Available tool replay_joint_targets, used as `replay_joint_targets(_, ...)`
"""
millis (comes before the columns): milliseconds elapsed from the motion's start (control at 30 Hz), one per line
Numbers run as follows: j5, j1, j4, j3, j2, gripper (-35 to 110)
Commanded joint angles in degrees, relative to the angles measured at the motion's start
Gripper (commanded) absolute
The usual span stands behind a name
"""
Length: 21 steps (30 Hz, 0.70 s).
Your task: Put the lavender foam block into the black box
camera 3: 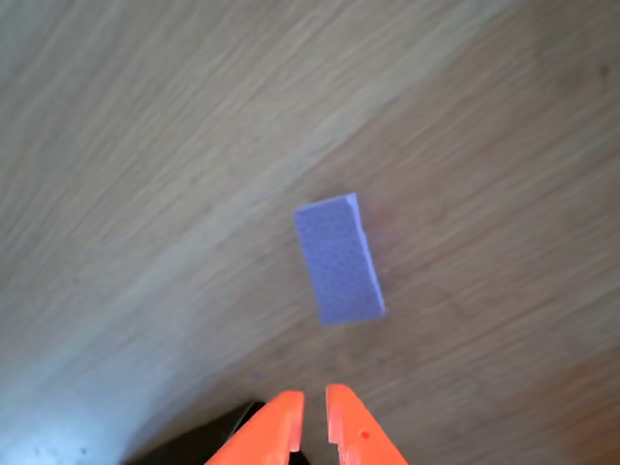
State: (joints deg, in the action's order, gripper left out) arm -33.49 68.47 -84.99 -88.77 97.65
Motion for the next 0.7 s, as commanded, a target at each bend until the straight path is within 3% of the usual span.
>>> replay_joint_targets(0, -2.46, 1.23, 0.0, 2.02, 1.05, 1)
replay_joint_targets(433, -24.26, 1.23, -5.89, 1.93, 1.49, 0)
replay_joint_targets(667, -23.38, 1.14, -5.54, 1.93, 0.79, 3)
